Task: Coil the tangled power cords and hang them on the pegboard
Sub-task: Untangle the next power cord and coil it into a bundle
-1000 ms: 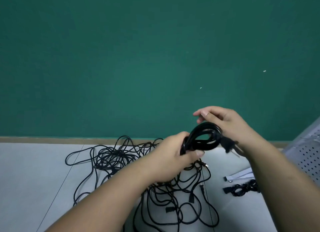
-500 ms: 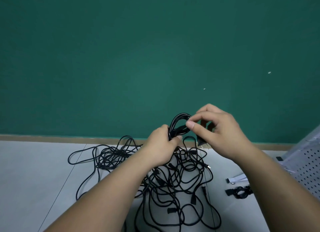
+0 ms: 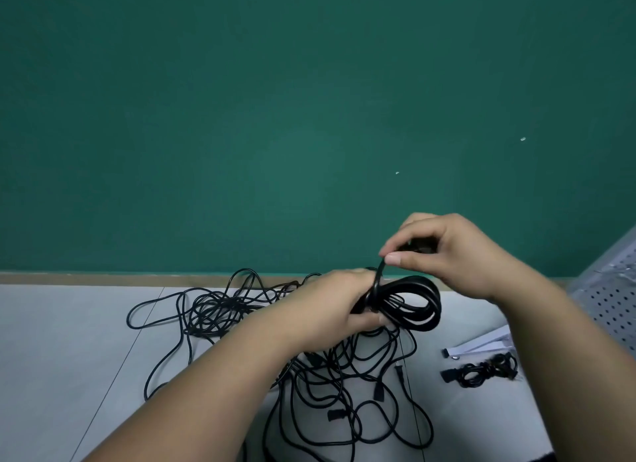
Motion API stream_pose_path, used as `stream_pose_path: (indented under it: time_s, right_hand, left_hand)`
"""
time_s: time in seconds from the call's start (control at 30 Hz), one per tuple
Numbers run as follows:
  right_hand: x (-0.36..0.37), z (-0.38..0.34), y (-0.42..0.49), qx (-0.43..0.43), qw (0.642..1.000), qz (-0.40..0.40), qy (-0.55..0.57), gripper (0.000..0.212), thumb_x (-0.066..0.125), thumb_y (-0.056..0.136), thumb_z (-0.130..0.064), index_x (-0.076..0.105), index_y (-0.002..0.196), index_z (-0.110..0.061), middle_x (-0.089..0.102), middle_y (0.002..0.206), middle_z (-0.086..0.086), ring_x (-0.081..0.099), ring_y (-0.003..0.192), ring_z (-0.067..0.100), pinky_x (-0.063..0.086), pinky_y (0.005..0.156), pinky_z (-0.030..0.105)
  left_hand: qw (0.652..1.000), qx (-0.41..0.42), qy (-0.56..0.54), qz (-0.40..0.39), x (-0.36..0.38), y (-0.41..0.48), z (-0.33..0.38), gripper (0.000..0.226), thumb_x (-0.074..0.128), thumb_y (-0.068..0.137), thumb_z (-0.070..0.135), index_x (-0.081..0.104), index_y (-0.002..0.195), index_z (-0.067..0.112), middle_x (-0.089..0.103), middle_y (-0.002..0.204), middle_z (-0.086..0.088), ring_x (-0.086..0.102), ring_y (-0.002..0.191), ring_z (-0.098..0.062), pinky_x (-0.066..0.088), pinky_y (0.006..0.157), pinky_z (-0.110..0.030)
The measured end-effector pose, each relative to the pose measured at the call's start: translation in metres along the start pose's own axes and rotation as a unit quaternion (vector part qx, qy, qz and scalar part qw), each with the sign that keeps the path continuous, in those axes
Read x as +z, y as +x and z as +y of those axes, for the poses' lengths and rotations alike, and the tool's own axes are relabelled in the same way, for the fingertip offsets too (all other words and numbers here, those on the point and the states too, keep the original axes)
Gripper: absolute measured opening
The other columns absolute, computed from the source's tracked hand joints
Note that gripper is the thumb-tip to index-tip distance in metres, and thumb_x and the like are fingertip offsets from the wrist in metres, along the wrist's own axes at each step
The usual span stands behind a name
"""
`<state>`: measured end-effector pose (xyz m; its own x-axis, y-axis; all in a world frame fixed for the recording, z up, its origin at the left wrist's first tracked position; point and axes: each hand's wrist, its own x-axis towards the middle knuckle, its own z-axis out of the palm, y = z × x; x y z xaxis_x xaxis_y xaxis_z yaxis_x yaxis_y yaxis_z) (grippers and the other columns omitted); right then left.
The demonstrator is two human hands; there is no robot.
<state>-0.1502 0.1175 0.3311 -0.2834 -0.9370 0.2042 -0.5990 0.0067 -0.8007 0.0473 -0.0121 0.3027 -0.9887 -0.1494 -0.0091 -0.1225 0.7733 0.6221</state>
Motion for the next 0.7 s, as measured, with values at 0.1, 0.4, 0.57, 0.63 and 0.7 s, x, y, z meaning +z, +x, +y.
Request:
stream_pose_path:
  time_s: [0.1,0.4,0.57,0.63,0.7]
  right_hand:
    - [-0.01,0.005,-0.004,0.076,0.987,-0.032,0.136,0.008,0.082,0.086,-0.016,0.084,0.094,-0.017,0.08,0.096,0.009,0.074,0.088,0.015,0.058,0.083,0.026]
    - [0.027,0.006,0.006,0.097,0.972,0.027,0.211,0.023,0.068,0.1,-0.002,0.083,0.103,-0.019,0.077,0.091,0.004,0.058,0.073,0.018,0.054,0.071,0.029]
    - [0.041,-0.002,0.008,0.115,0.957,0.053,0.262,0.044,0.058,0.097,0.013,0.07,0.131,-0.011,0.079,0.119,0.003,0.072,0.104,0.014,0.057,0.093,0.027]
    - [0.047,-0.007,0.01,0.127,0.922,0.097,0.353,0.049,0.052,0.096,0.017,0.063,0.138,-0.006,0.079,0.115,0.008,0.073,0.101,0.017,0.055,0.1,0.032]
    - [0.054,-0.011,0.012,0.125,0.881,0.131,0.437,0.048,0.051,0.095,0.014,0.058,0.14,-0.001,0.077,0.118,0.017,0.073,0.109,0.025,0.054,0.106,0.037]
  left_hand:
    - [0.997,0.005,-0.06,0.049,-0.003,-0.001,0.008,0.021,0.073,0.099,0.039,0.058,0.102,0.026,0.058,0.095,0.011,0.058,0.09,-0.01,0.052,0.086,-0.037]
    - [0.958,-0.081,-0.175,0.212,0.003,0.0,0.009,0.041,0.061,0.104,0.041,0.033,0.133,0.034,0.065,0.102,0.017,0.059,0.096,0.008,0.043,0.077,-0.009]
    - [0.942,-0.107,-0.164,0.272,0.005,0.0,-0.001,0.026,0.06,0.106,0.036,0.041,0.124,0.04,0.069,0.103,0.016,0.063,0.094,0.003,0.05,0.079,-0.019]
    - [0.936,-0.113,-0.167,0.289,0.003,0.0,-0.004,0.025,0.06,0.106,0.035,0.042,0.122,0.041,0.07,0.1,0.012,0.064,0.09,-0.002,0.051,0.078,-0.021]
    - [0.932,-0.12,-0.164,0.299,0.003,0.002,-0.005,0.023,0.059,0.106,0.035,0.042,0.12,0.04,0.07,0.096,0.009,0.063,0.085,-0.005,0.05,0.076,-0.022]
